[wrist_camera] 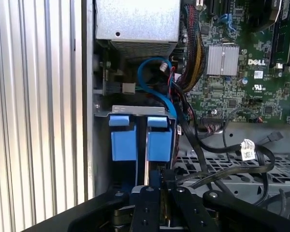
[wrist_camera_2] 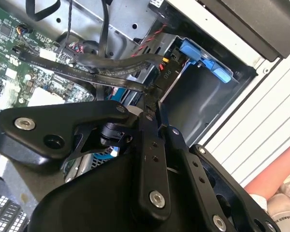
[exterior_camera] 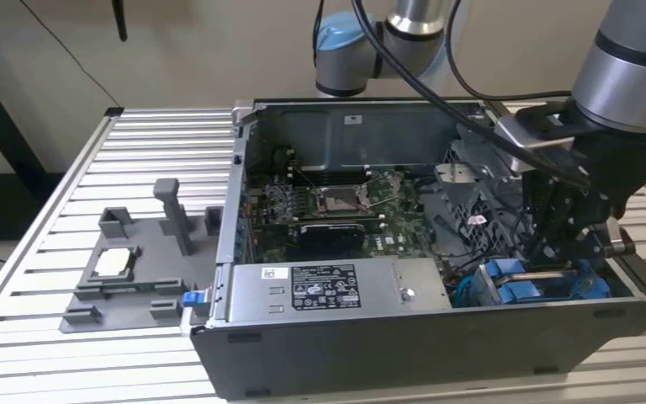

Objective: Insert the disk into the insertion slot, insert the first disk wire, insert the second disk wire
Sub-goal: 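Insert the second disk wire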

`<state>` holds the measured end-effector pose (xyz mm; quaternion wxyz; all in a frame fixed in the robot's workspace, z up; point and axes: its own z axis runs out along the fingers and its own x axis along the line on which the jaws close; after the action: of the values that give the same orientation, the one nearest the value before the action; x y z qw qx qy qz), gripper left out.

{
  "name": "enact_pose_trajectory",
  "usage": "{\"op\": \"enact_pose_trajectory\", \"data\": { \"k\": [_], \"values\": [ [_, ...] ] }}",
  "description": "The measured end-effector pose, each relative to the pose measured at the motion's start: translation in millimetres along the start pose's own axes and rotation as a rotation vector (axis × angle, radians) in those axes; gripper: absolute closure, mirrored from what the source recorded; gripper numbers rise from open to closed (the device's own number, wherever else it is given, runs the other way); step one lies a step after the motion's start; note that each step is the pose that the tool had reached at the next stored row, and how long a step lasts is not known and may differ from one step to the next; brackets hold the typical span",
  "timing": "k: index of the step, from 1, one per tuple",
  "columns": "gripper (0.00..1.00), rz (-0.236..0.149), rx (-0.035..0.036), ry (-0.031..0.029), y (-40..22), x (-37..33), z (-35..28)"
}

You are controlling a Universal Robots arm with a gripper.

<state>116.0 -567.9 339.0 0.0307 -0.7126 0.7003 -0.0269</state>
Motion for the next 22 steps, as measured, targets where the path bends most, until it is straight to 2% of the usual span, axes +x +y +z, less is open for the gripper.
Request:
{"op": "enact_pose_trajectory", "data": {
  "k": [7, 17, 22],
  "values": [
    [0.84, 0.007, -0.0001, -0.0002, -0.1, -0.1, -0.9],
    [0.84, 0.041, 0.0000, 0.0031, -0.3, -4.5, -1.7],
    [0.84, 0.047, -0.0005, 0.0037, -0.2, -4.5, -1.6]
  ]
}}
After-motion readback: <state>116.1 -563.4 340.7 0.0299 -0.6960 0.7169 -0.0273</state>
